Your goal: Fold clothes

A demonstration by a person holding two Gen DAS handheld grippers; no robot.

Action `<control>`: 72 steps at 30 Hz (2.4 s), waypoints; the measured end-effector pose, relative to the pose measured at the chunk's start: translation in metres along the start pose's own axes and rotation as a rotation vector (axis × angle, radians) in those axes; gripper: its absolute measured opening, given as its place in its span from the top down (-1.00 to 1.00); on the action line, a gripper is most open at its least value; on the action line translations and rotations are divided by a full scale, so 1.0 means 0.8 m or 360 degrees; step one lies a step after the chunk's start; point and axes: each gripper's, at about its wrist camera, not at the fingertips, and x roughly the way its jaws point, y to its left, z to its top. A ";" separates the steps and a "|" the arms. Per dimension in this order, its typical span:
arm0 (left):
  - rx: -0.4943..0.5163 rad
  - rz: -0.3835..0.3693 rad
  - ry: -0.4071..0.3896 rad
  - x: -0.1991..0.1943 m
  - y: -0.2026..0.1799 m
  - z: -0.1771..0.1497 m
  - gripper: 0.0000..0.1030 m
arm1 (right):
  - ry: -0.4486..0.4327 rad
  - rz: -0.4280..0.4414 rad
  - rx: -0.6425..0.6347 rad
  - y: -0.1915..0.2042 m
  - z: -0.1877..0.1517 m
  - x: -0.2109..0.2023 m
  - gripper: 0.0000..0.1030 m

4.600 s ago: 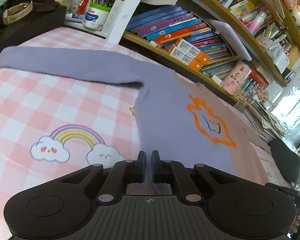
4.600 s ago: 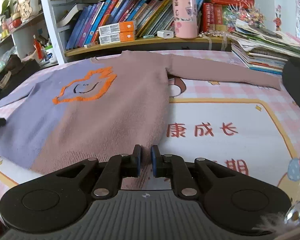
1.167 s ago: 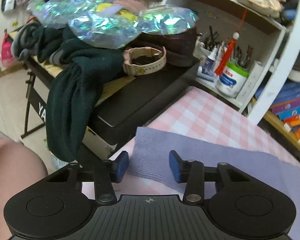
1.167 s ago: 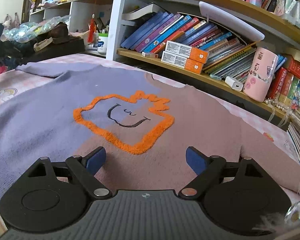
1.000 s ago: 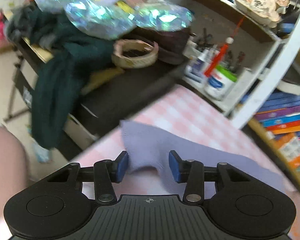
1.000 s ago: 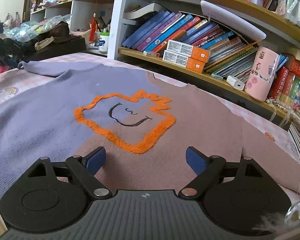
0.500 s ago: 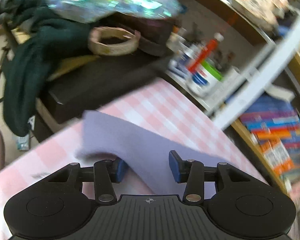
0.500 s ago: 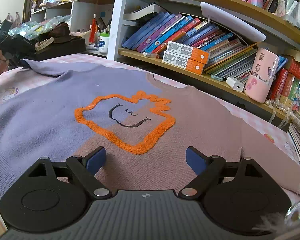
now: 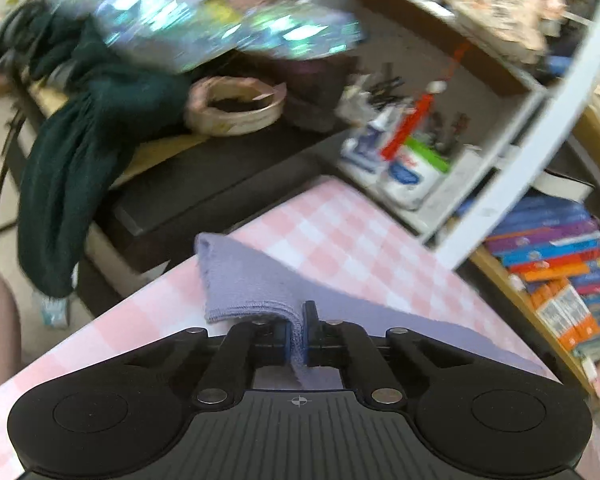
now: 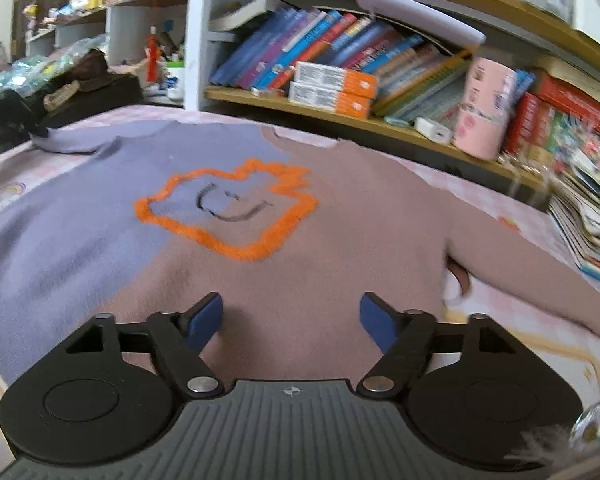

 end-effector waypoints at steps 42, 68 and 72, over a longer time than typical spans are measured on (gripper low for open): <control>0.0464 -0.0935 0.0328 0.041 -0.453 -0.177 0.93 | 0.0038 0.0026 0.0153 -0.018 -0.005 -0.003 -0.31; 0.1336 -0.0802 0.0139 -0.158 -0.277 -0.209 -0.15 | 0.0034 0.0003 0.0118 -0.013 -0.007 -0.003 -0.33; 0.1251 -0.0572 0.0088 -0.191 -0.193 -0.220 -0.32 | 0.0026 -0.0045 0.0024 -0.006 -0.009 -0.018 -0.30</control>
